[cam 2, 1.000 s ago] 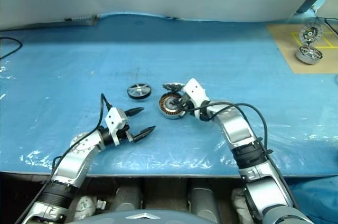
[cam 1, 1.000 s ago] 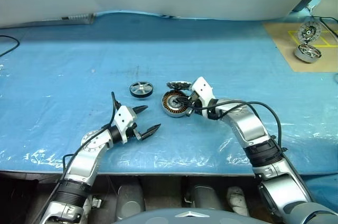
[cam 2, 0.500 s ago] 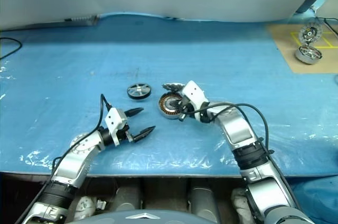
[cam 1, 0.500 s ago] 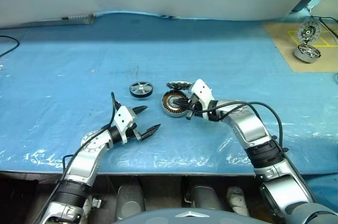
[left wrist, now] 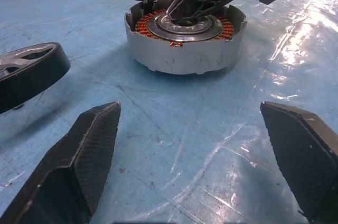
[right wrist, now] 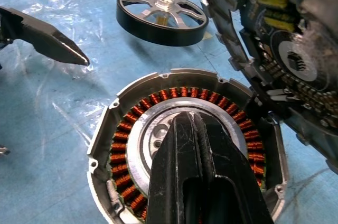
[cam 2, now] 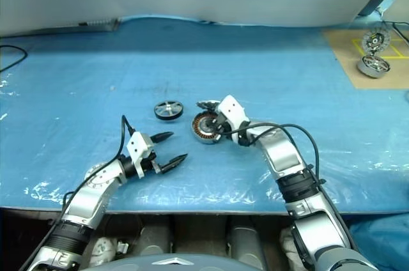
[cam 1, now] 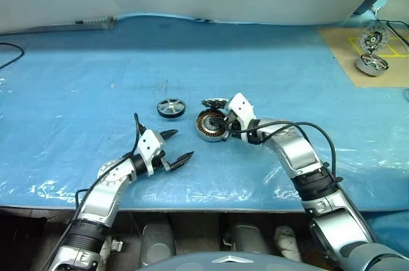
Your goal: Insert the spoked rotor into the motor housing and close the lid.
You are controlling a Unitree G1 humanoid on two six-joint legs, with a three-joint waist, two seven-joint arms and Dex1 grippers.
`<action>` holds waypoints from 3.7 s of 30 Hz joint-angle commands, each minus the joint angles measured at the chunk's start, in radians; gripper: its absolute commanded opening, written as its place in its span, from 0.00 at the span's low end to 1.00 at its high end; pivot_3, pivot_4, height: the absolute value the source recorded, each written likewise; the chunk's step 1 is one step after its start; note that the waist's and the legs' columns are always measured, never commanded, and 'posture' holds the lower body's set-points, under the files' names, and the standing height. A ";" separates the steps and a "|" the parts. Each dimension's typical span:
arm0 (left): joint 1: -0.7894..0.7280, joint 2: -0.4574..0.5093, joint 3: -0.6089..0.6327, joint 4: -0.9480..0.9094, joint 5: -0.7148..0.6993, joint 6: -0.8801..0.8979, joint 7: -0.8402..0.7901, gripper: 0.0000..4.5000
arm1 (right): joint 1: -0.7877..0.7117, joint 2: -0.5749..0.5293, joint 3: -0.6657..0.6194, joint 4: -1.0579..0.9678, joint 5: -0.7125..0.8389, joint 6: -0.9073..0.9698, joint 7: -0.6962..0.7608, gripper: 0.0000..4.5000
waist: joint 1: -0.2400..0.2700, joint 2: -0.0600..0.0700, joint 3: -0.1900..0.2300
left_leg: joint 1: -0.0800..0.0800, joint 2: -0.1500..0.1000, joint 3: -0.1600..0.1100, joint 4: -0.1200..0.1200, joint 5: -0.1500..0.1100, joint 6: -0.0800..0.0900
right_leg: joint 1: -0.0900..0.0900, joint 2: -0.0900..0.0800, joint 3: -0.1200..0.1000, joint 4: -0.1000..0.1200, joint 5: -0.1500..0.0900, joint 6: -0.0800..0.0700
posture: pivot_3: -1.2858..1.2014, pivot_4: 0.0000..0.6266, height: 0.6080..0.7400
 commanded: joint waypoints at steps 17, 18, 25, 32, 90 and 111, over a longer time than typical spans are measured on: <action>0.000 0.000 0.003 -0.026 -0.006 -0.004 0.002 1.00 | 0.052 -0.043 0.009 -0.112 0.028 0.046 0.055 0.01 | 0.000 0.000 0.000 | 0.001 0.000 0.000 0.000 0.000 0.000 | 0.001 0.000 0.000 0.000 0.000 0.000 | 0.52 0.24 1.00; -0.001 -0.001 0.002 -0.025 -0.006 -0.005 0.003 1.00 | 0.049 -0.038 0.009 -0.108 0.026 0.044 0.049 0.01 | 0.000 0.000 0.000 | 0.001 0.000 0.000 0.000 0.000 0.000 | 0.001 0.000 0.000 0.000 0.000 0.000 | 0.52 0.24 1.00; -0.001 -0.002 0.010 -0.030 -0.012 -0.003 0.007 1.00 | 0.034 -0.036 -0.009 -0.112 0.033 0.044 0.047 0.01 | 0.000 0.000 0.000 | 0.001 0.000 0.000 0.000 0.000 0.000 | 0.001 0.000 0.000 0.000 0.000 0.000 | 0.52 0.24 1.00; -0.050 0.000 0.095 -0.064 -0.082 0.041 0.049 1.00 | 0.071 -0.056 -0.035 -0.198 0.100 0.049 0.100 0.01 | 0.001 0.000 0.000 | 0.001 0.000 0.000 0.000 0.000 0.000 | 0.001 0.000 0.000 0.000 0.000 0.000 | 0.52 0.24 1.00; -0.688 0.093 0.029 0.553 0.091 0.327 -0.149 0.65 | 0.277 -0.035 -0.062 -0.291 0.120 -0.085 -0.016 0.00 | 0.006 0.000 0.000 | -0.004 -0.002 -0.002 0.000 0.000 0.000 | 0.001 -0.002 -0.002 -0.002 0.000 0.000 | 0.52 0.24 1.00; -0.570 0.074 0.024 0.313 0.081 0.626 -0.006 0.65 | 0.272 -0.027 -0.054 -0.287 0.121 -0.075 -0.015 0.00 | 0.003 0.000 0.000 | -0.004 -0.001 -0.002 -0.001 0.000 0.000 | 0.001 -0.002 -0.002 -0.003 0.000 0.000 | 0.52 0.24 1.00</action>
